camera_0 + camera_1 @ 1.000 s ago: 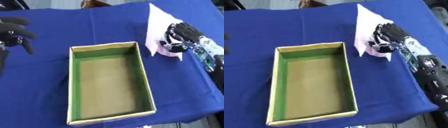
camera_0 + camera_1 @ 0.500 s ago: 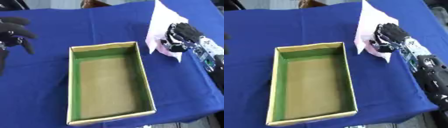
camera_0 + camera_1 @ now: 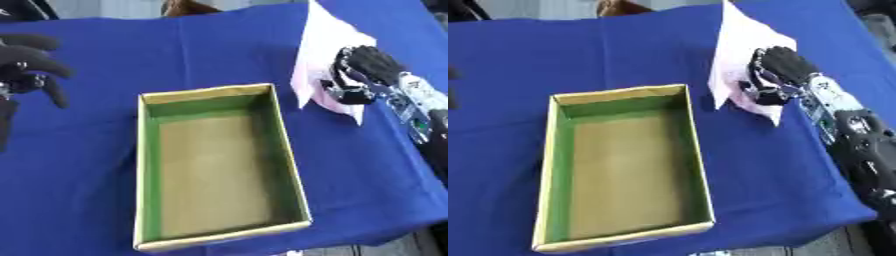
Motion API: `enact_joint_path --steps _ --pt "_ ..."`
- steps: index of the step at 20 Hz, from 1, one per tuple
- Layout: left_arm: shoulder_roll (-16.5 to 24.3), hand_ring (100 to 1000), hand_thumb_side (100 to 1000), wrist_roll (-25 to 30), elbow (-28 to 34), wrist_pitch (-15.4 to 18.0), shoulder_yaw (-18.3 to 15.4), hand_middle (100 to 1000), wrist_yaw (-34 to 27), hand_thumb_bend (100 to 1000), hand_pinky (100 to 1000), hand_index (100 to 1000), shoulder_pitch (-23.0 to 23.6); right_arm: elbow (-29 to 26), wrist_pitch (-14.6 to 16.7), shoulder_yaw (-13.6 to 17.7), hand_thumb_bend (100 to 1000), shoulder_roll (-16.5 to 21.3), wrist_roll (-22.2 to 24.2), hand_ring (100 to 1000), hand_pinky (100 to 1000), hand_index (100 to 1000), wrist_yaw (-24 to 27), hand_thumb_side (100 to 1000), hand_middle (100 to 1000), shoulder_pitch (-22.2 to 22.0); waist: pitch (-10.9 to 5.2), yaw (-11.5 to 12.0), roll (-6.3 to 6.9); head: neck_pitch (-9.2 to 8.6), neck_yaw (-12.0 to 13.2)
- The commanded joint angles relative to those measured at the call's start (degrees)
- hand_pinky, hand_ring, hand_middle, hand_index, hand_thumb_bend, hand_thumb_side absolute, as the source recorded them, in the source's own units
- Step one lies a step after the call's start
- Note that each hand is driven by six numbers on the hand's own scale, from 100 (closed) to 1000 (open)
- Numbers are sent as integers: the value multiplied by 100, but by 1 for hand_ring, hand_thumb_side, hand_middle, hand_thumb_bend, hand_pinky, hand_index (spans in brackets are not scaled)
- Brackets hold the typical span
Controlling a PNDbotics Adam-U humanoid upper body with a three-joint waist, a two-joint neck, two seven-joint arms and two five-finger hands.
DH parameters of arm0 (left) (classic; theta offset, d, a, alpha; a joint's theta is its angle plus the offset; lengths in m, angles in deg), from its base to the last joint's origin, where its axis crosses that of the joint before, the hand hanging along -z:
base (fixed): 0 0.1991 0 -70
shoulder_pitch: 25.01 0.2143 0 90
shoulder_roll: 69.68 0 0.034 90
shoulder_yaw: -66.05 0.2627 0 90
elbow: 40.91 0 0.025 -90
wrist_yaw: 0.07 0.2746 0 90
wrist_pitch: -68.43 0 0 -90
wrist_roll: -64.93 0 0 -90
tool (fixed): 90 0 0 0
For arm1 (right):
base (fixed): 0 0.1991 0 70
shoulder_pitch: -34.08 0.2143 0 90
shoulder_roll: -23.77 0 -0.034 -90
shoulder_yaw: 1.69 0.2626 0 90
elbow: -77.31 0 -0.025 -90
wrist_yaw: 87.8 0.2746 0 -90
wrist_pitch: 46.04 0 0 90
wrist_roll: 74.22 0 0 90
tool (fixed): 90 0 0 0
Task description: Pick up objects on the table and place them in the box.
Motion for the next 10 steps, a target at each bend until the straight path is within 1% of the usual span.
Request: enact_joint_path --steps 1,2,3,4,10 --pt "95 629 1000 -12 106 -10 -23 773 10 100 411 780 -10 -142 83 -33 120 333 43 100 100 249 99 173 108 121 -125 -15 -31 -4 -18" --pt "101 629 1000 -11 106 -18 -22 774 13 100 410 780 1 -151 101 -53 119 385 67 100 100 249 154 175 108 128 -135 -19 -42 -4 -6" --pt "108 628 999 -9 106 -30 -19 773 17 100 409 780 14 -166 122 -81 100 454 96 100 100 249 216 233 108 136 -148 -24 -55 -4 10" --pt "117 628 1000 -6 106 -42 -14 774 22 100 409 780 30 -187 142 -108 121 522 128 100 100 249 281 176 110 140 -164 -30 -72 -4 30" --pt "181 628 1000 -1 106 -117 0 774 47 100 407 780 117 -425 278 -308 136 1045 356 100 100 250 771 177 116 198 -259 -75 -161 -4 131"
